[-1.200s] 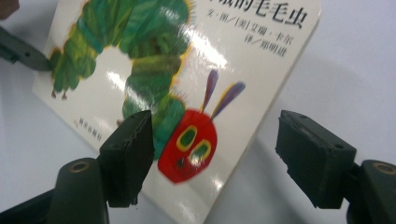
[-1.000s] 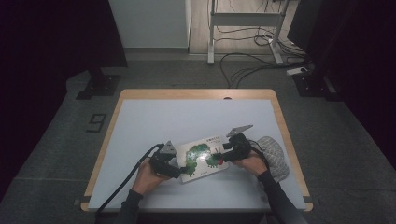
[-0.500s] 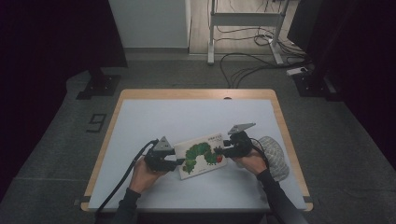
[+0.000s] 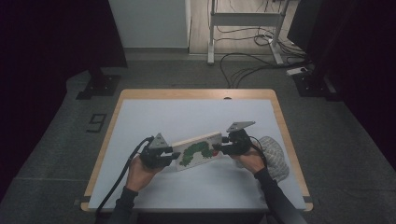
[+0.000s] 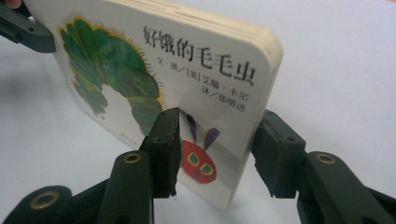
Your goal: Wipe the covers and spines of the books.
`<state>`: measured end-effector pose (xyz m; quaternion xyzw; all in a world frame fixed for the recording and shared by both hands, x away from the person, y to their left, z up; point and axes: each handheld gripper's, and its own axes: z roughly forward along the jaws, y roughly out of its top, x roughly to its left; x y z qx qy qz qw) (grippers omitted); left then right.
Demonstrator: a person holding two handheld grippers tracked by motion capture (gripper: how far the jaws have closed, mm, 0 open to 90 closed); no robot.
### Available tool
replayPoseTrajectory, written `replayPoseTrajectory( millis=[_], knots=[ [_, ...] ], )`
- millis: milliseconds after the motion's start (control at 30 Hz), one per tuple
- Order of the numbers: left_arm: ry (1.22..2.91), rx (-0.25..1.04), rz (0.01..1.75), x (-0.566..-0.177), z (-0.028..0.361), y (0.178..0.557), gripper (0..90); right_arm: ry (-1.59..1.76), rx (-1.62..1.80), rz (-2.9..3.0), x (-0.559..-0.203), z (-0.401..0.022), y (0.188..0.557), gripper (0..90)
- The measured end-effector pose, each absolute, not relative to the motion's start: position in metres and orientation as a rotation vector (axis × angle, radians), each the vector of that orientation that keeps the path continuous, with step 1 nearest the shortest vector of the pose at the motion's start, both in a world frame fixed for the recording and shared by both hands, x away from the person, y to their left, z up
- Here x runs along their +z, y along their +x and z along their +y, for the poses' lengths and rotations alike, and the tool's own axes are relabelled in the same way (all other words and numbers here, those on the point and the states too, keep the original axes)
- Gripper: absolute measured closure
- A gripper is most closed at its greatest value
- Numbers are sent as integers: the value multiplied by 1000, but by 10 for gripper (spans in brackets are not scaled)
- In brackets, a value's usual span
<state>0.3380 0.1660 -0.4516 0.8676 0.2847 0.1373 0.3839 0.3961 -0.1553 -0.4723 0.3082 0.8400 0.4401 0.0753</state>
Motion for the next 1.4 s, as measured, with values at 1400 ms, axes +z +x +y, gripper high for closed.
replayPoseTrajectory(
  millis=[1400],
  knots=[
    [2183,329,704,-453,176,339,685,870,1239,2491,-461,-159,391,339]
  ],
)
